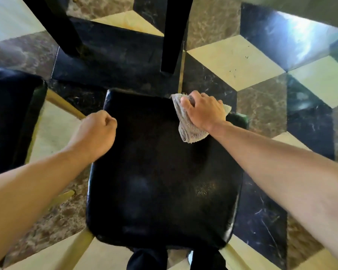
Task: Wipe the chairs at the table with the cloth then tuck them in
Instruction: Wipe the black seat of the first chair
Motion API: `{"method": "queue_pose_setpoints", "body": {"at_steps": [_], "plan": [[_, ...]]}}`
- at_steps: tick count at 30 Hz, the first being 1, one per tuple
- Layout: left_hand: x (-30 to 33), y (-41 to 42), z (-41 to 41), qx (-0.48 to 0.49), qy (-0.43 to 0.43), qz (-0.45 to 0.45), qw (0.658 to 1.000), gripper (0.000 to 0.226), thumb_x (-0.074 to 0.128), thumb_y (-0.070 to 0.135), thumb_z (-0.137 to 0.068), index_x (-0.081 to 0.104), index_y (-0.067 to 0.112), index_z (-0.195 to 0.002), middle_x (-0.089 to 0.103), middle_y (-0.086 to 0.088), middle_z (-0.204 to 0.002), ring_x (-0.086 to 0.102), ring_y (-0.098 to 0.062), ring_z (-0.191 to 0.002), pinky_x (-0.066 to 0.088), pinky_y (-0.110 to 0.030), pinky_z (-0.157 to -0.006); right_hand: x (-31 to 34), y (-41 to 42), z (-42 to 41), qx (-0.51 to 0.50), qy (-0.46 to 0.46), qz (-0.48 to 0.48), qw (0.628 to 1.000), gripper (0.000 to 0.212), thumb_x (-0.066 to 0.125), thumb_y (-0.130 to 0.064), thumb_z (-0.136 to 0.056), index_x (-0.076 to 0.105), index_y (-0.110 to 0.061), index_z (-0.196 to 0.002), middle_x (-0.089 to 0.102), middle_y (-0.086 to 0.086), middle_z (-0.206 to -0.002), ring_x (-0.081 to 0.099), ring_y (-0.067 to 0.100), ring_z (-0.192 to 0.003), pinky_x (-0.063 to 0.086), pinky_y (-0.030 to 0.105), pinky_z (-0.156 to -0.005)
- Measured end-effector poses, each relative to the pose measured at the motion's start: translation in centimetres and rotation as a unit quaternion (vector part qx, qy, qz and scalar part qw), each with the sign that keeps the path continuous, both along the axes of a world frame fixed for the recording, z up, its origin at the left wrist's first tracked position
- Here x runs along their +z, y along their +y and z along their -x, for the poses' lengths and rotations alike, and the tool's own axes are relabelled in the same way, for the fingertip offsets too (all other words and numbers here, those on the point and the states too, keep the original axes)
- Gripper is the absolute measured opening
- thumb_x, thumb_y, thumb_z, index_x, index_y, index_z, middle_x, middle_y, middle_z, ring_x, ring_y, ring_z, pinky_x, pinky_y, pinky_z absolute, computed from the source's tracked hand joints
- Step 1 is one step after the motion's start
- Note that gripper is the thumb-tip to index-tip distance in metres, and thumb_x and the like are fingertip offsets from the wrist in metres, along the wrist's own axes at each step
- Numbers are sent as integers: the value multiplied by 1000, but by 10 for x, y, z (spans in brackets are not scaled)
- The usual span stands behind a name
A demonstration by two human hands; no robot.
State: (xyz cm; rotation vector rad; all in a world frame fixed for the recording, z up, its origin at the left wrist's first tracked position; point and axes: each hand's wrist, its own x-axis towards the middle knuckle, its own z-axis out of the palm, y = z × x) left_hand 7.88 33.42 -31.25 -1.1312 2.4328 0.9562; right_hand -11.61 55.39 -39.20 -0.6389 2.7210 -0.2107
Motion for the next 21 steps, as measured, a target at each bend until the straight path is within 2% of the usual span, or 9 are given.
{"method": "queue_pose_setpoints", "body": {"at_steps": [4,8,11,15,18,21], "plan": [[-4,44,17,-39,-16,-34,999,27,47,31,-98,69,17,-93,69,-7,-94,62,-31,-90,52,-42,-81,-4,56,-2,-57,28,15,998,53,23,-63,-96,56,-30,-123,63,5,-120,56,34,-114,35,52,-102],[1,91,30,-76,-47,-79,993,26,47,31,-98,68,17,-93,70,-6,-87,64,-25,-77,46,-33,-61,-8,88,-21,-162,45,7,986,57,27,-63,-96,49,-29,-136,54,7,-135,45,37,-129,25,52,-117],[-1,118,31,-130,-93,-104,982,18,49,31,-99,65,21,-98,68,0,-86,63,-16,-75,42,-29,-55,-4,108,-33,-249,38,30,967,59,30,-62,-95,40,-30,-143,42,10,-148,36,37,-137,25,54,-118],[-3,144,29,-192,-144,-95,966,20,51,27,-99,67,16,-104,70,-4,-90,65,-18,-81,49,-29,-64,1,142,-57,-388,-46,86,916,69,28,-65,-94,17,-37,-156,21,12,-162,39,40,-138,37,57,-112],[-6,153,24,-197,-165,-72,964,23,53,29,-99,66,16,-114,68,-1,-95,65,-20,-85,50,-31,-65,3,159,-87,-467,-117,111,870,74,25,-67,-97,8,-32,-160,24,16,-162,42,43,-138,36,58,-113],[-4,156,18,-198,-183,-66,961,38,54,32,-100,59,19,-135,65,-2,-122,64,-21,-105,45,-30,-75,7,167,-126,-494,-170,97,847,76,21,-67,-99,5,-27,-162,26,17,-163,38,42,-142,32,58,-116]]}}
